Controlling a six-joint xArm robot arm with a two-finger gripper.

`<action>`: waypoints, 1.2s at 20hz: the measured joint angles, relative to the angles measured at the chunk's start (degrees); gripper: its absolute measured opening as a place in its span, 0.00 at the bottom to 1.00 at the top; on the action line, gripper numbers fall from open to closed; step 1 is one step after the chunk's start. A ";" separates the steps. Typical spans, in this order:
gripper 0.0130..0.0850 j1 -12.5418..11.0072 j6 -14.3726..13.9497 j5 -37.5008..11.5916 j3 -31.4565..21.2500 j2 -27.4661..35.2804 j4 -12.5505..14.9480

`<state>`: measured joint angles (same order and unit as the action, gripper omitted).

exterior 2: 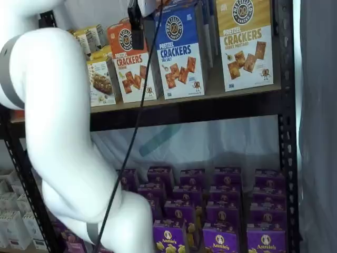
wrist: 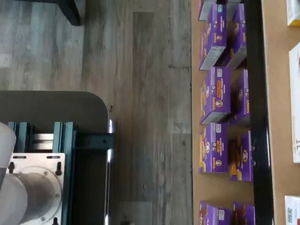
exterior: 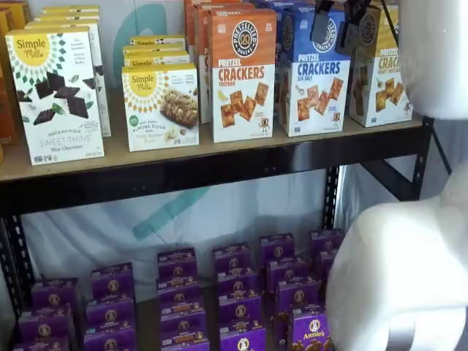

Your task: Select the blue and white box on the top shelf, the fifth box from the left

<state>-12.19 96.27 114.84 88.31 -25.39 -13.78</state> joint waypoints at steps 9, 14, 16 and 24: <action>1.00 1.66 -1.03 -1.59 -2.90 -2.25 1.22; 1.00 -2.31 -0.42 -2.85 -4.02 -3.42 -6.23; 1.00 -4.29 -0.01 -4.93 -5.07 -4.45 -9.59; 1.00 -7.85 1.28 -14.62 -8.77 -7.15 -15.77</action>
<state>-20.04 97.55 100.22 79.53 -32.54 -29.56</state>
